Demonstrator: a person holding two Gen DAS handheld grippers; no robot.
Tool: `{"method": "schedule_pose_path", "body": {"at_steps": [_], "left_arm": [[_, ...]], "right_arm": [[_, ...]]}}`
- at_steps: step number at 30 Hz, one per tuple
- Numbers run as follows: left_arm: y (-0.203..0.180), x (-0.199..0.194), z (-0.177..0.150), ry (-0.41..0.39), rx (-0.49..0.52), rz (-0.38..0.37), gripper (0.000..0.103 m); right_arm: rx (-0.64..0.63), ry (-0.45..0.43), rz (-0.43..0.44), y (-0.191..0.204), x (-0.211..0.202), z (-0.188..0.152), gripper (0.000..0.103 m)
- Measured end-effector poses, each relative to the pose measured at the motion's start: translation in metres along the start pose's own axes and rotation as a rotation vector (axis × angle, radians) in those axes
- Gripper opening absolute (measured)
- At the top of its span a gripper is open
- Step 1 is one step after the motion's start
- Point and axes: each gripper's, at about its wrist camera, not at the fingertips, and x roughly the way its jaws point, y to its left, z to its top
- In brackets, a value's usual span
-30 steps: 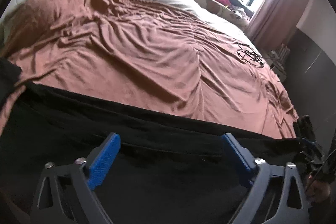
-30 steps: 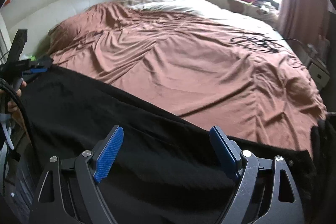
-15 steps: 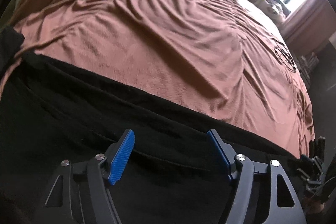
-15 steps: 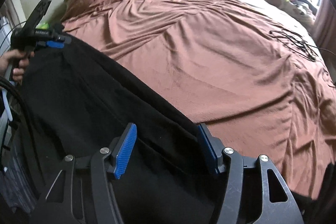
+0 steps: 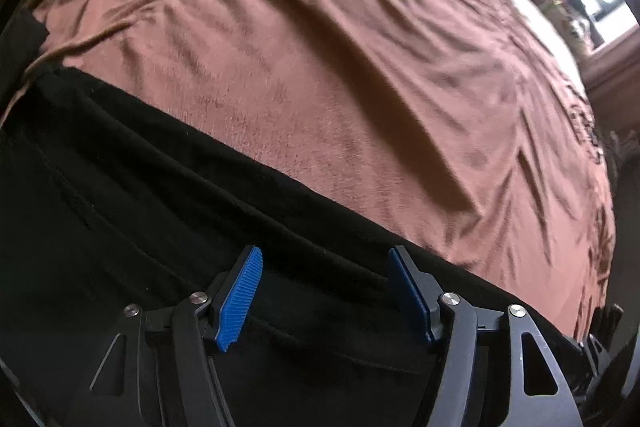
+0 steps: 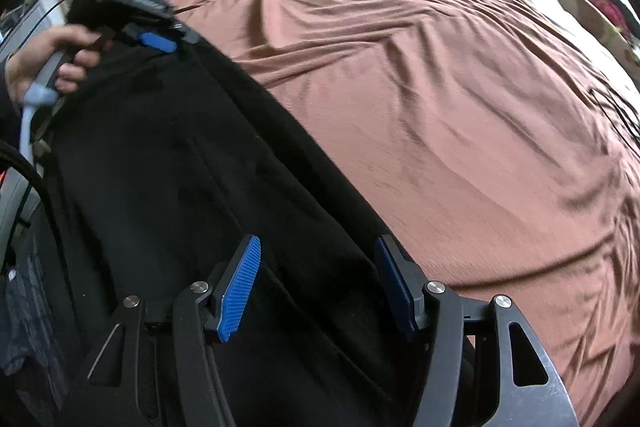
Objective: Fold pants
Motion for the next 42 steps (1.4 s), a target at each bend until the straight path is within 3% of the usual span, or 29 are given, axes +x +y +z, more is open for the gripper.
{"method": "schedule_pose_path", "body": {"at_steps": [9, 12, 14, 15, 17, 19, 20, 25, 33, 42], "left_arm": [[-0.010, 0.017, 0.007, 0.062, -0.030, 0.112, 0.062], [-0.014, 0.016, 0.007, 0.044, -0.022, 0.161, 0.035], [-0.013, 0.013, 0.006, 0.046, -0.023, 0.136, 0.010], [-0.013, 0.012, 0.005, 0.045, -0.024, 0.130, 0.009], [-0.012, 0.009, 0.003, 0.028, -0.016, 0.119, 0.006], [-0.010, 0.003, 0.001, 0.011, -0.020, 0.101, 0.004], [-0.010, -0.001, 0.000, 0.001, -0.023, 0.087, 0.003], [-0.004, -0.023, 0.001, -0.052, -0.039, 0.016, 0.002], [-0.002, -0.036, 0.006, -0.103, -0.049, -0.021, 0.002], [-0.006, 0.007, 0.019, -0.043, -0.068, -0.018, 0.004]], "right_arm": [[-0.067, 0.046, 0.042, 0.007, 0.027, 0.013, 0.058], [-0.074, 0.067, 0.043, 0.006, 0.035, 0.013, 0.058], [-0.070, 0.077, 0.049, 0.004, 0.039, 0.013, 0.058], [-0.067, 0.080, 0.050, 0.004, 0.040, 0.013, 0.058], [-0.071, 0.084, 0.055, 0.005, 0.042, 0.014, 0.040], [-0.067, 0.086, 0.041, 0.005, 0.039, 0.016, 0.010], [-0.063, 0.083, 0.036, 0.006, 0.036, 0.016, 0.005], [-0.090, 0.043, -0.019, 0.016, 0.020, 0.016, 0.000], [-0.072, -0.005, -0.162, 0.028, 0.008, 0.032, 0.000], [-0.012, 0.038, -0.199, 0.016, 0.049, 0.037, 0.000]]}}
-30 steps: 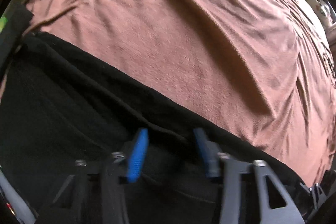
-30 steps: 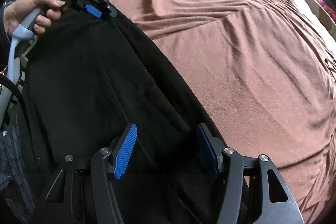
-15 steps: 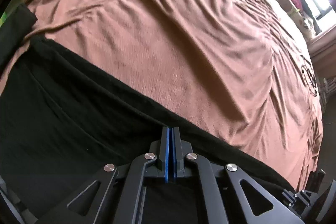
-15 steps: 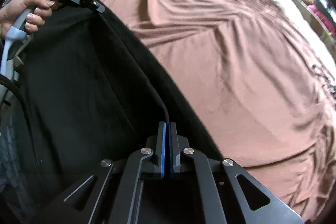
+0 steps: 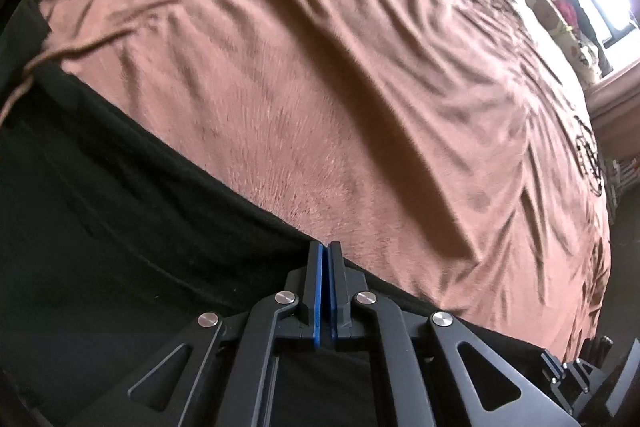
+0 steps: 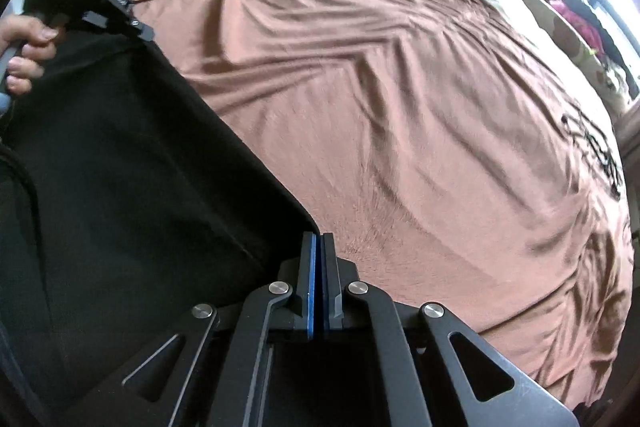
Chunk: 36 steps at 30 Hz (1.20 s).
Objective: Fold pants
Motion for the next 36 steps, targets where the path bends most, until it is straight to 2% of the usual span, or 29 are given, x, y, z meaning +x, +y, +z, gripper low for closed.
{"method": "schedule_pose_path", "body": {"at_steps": [2, 4, 6, 8, 11, 12, 14, 16, 23, 31, 33, 36], "left_arm": [[0.002, 0.003, -0.001, 0.011, 0.009, -0.010, 0.008], [0.004, -0.001, -0.002, 0.011, 0.032, -0.034, 0.010], [0.007, -0.007, -0.004, 0.020, 0.057, -0.044, 0.018], [0.013, -0.017, -0.008, 0.016, 0.072, -0.063, 0.036], [0.025, -0.037, -0.016, -0.011, 0.108, -0.077, 0.043], [0.029, -0.042, -0.019, -0.016, 0.117, -0.082, 0.043], [0.038, -0.052, -0.026, -0.020, 0.139, -0.093, 0.043], [0.043, -0.057, -0.033, -0.020, 0.169, -0.091, 0.043], [0.066, -0.077, -0.060, -0.038, 0.242, -0.117, 0.043], [0.114, -0.114, -0.081, -0.094, 0.237, -0.170, 0.043], [0.125, -0.124, -0.083, -0.119, 0.237, -0.168, 0.044], [0.145, -0.135, -0.088, -0.140, 0.239, -0.161, 0.044]], "right_arm": [[0.027, 0.023, 0.001, 0.001, 0.014, -0.002, 0.000], [0.048, 0.016, -0.003, -0.004, 0.017, -0.002, 0.007], [0.087, 0.008, -0.017, -0.008, 0.010, -0.001, 0.011], [0.132, -0.001, -0.014, -0.015, 0.000, -0.002, 0.012], [0.202, -0.034, 0.006, -0.023, -0.021, -0.005, 0.014], [0.221, -0.042, 0.010, -0.024, -0.028, -0.008, 0.018], [0.253, -0.064, 0.008, -0.024, -0.045, -0.016, 0.032], [0.276, -0.091, -0.005, -0.020, -0.057, -0.025, 0.056], [0.280, -0.095, -0.026, 0.013, -0.084, -0.051, 0.057], [0.347, -0.120, -0.018, 0.042, -0.113, -0.077, 0.057], [0.364, -0.125, -0.052, 0.050, -0.119, -0.084, 0.057], [0.416, -0.144, -0.035, 0.059, -0.125, -0.093, 0.057]]}}
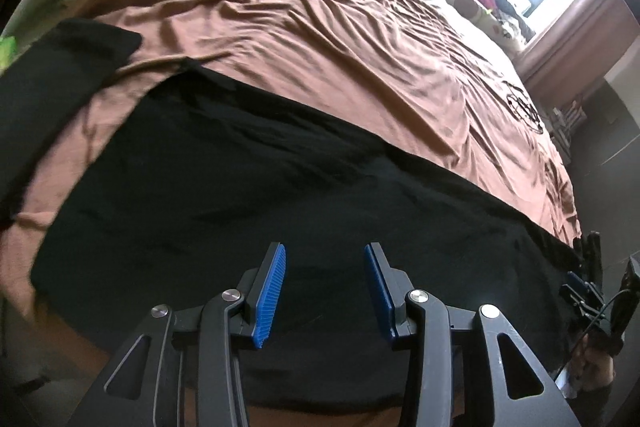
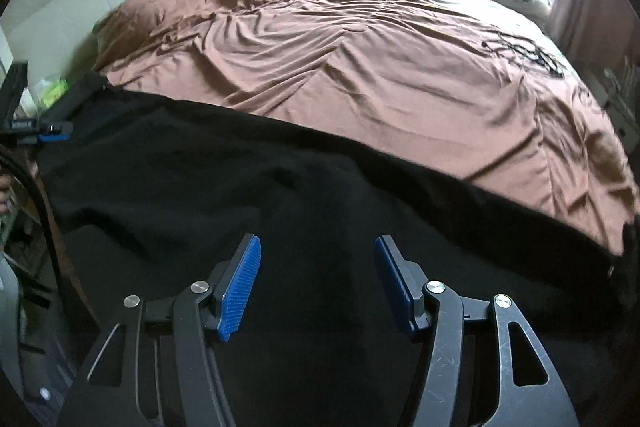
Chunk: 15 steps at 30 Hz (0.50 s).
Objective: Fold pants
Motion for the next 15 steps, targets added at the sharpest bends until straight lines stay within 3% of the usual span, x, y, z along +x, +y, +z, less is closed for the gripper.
{"method": "schedule_pose_path", "body": {"at_steps": [6, 8, 15], "left_arm": [[0.033, -0.025, -0.012, -0.036, -0.030, -0.007, 0.046], [0.042, -0.032, -0.015, -0.055, -0.043, 0.012, 0.055], [0.092, -0.053, -0.035, -0.103, -0.137, 0.019, 0.056]], "right_arm": [[0.050, -0.008, 0.000, 0.011, -0.011, -0.023, 0.057], [0.049, -0.014, -0.010, 0.016, -0.015, -0.027, 0.057], [0.104, -0.047, -0.006, 0.028, -0.028, -0.044, 0.057]]}}
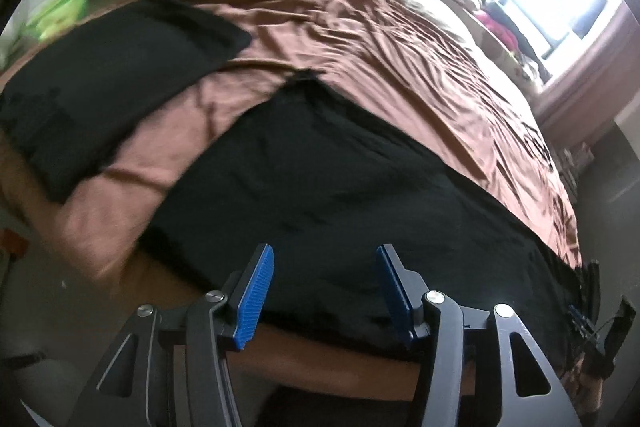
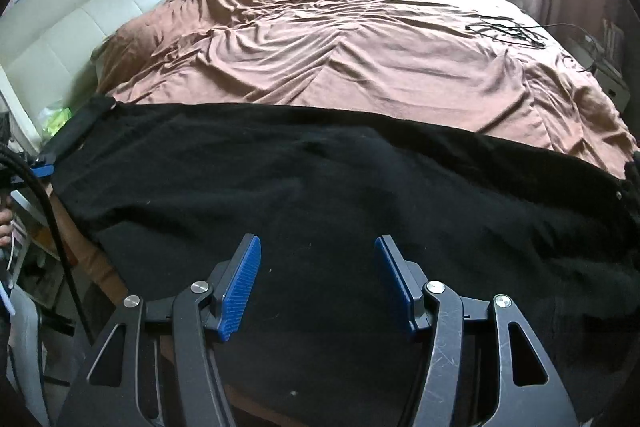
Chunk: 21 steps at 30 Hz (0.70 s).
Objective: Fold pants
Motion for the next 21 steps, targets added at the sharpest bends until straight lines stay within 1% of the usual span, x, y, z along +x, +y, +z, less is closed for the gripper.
{"method": "schedule_pose_path", "body": {"at_steps": [1, 4, 6, 8, 11, 13, 15, 17, 21], "left_arm": [[0.007, -0.001, -0.002, -0.004, -0.017, -0.006, 0.056], [0.027, -0.003, -0.011, -0.013, -0.071, -0.009, 0.056], [0.036, -0.001, -0.016, -0.011, -0.100, 0.002, 0.056], [0.045, 0.003, -0.021, -0.002, -0.134, -0.031, 0.056], [0.053, 0.009, -0.024, 0.007, -0.173, -0.053, 0.056], [0.056, 0.015, -0.027, 0.018, -0.196, -0.070, 0.056], [0.060, 0.020, -0.029, 0.030, -0.224, -0.115, 0.056], [0.065, 0.025, -0.032, 0.033, -0.244, -0.112, 0.056], [0.070, 0.032, -0.030, 0.016, -0.274, -0.143, 0.056]], "right_arm": [[0.004, -0.003, -0.003, 0.002, -0.001, -0.003, 0.057], [0.040, -0.009, 0.021, 0.009, -0.004, -0.013, 0.057], [0.056, -0.024, 0.026, 0.012, -0.006, -0.019, 0.057], [0.066, -0.032, 0.025, 0.015, -0.006, -0.024, 0.057], [0.090, -0.031, 0.047, 0.016, -0.004, -0.030, 0.057], [0.099, -0.032, 0.045, 0.018, -0.004, -0.034, 0.057], [0.105, -0.038, 0.045, 0.020, -0.004, -0.037, 0.057], [0.120, -0.043, 0.046, 0.021, -0.003, -0.039, 0.057], [0.127, -0.032, 0.024, 0.024, 0.003, -0.044, 0.057]]}}
